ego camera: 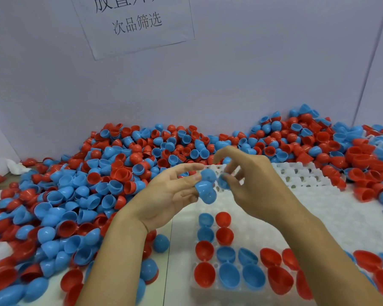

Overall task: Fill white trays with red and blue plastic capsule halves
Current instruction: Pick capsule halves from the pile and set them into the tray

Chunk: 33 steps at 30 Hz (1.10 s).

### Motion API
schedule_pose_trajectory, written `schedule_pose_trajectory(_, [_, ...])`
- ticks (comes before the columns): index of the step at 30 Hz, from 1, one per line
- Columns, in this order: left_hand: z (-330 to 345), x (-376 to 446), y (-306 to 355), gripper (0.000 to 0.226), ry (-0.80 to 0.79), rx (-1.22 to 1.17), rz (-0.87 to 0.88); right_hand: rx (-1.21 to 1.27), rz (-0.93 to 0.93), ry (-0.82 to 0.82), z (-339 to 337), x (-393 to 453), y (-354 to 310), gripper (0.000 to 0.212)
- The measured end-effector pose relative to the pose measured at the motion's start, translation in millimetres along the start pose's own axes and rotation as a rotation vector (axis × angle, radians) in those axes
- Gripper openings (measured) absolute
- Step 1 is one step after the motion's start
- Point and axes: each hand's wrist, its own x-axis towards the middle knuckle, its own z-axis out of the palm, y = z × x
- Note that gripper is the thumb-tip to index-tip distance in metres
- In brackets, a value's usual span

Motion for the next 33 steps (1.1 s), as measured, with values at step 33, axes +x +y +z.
schedule_pose_trajectory(33, [-9.0,11.5,0.1,0.015,0.370,-0.339,0.104,-0.295,0.436,-0.648,-17.7,-13.1,-5.0,0.008])
